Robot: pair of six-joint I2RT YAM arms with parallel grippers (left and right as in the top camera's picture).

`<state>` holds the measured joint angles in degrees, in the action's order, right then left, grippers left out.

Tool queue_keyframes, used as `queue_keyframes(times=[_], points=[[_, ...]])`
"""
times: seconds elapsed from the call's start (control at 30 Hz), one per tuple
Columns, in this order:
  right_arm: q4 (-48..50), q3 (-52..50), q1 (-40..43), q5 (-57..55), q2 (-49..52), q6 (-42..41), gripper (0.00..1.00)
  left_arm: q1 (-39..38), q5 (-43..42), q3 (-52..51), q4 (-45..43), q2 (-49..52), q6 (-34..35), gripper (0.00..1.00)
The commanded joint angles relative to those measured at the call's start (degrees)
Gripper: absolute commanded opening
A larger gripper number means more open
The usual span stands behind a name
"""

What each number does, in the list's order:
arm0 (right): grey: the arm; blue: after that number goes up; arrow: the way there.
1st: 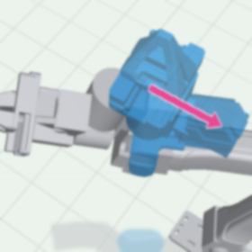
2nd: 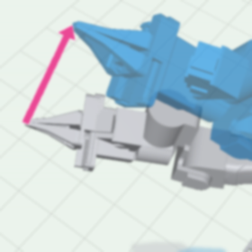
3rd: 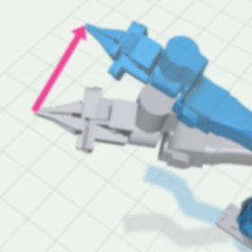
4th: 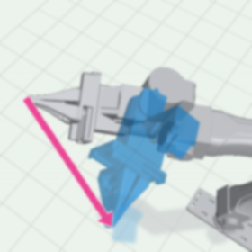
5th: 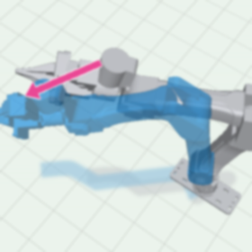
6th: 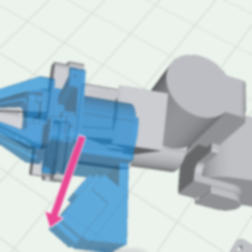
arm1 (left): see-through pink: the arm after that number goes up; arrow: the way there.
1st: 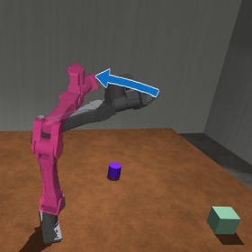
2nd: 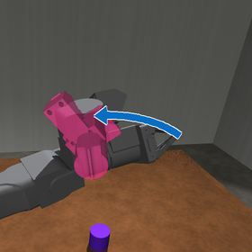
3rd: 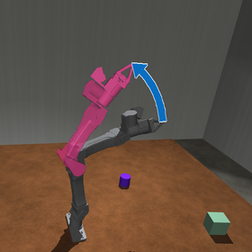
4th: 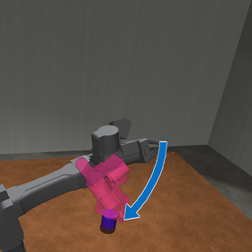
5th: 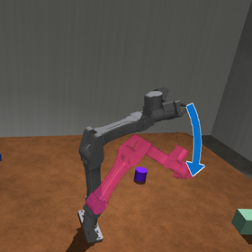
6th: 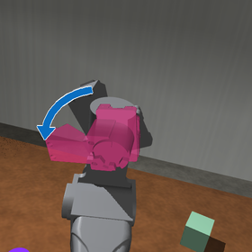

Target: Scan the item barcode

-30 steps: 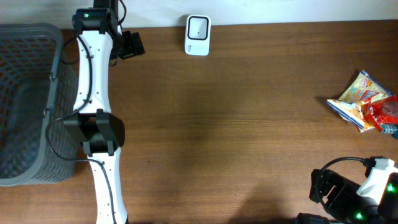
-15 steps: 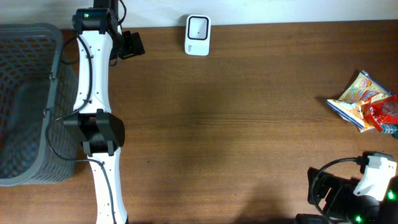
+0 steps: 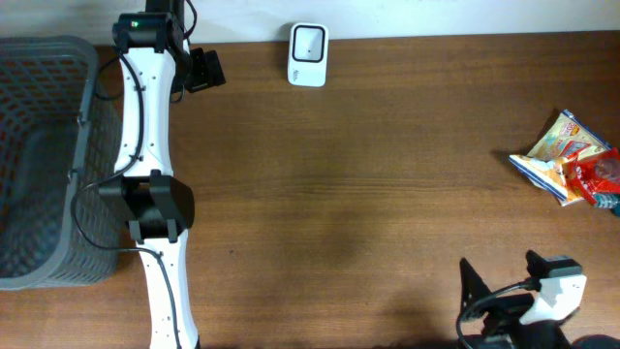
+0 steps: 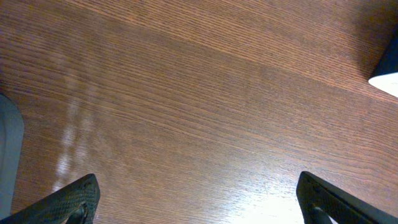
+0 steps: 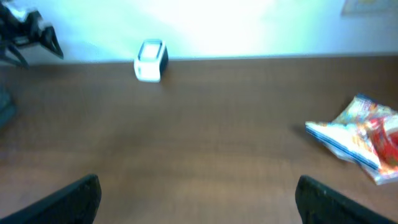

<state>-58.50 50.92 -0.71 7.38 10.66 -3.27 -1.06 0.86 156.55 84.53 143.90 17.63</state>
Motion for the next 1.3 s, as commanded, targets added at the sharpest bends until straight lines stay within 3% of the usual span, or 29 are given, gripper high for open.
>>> queue_keyframes(times=[0.0, 0.3, 0.57, 1.27], points=[[8.09, -8.68, -1.16, -0.50, -5.16, 1.40, 0.99, 0.11, 0.44, -0.04, -0.07, -1.29, 0.37, 0.99], [28.06, -26.69, -1.68, -0.31, -10.43, 1.57, 0.99, 0.11, 0.44, -0.04, -0.07, -1.29, 0.35, 0.99], [36.89, -33.11, -3.08, -0.31, -10.43, 6.01, 0.99, 0.11, 0.44, -0.04, -0.07, -1.29, 0.37, 0.99], [59.63, -48.70, -3.08, -0.55, -10.45, 6.03, 0.99, 0.00, 0.44, -0.04, -0.07, -1.29, 0.35, 0.99]])
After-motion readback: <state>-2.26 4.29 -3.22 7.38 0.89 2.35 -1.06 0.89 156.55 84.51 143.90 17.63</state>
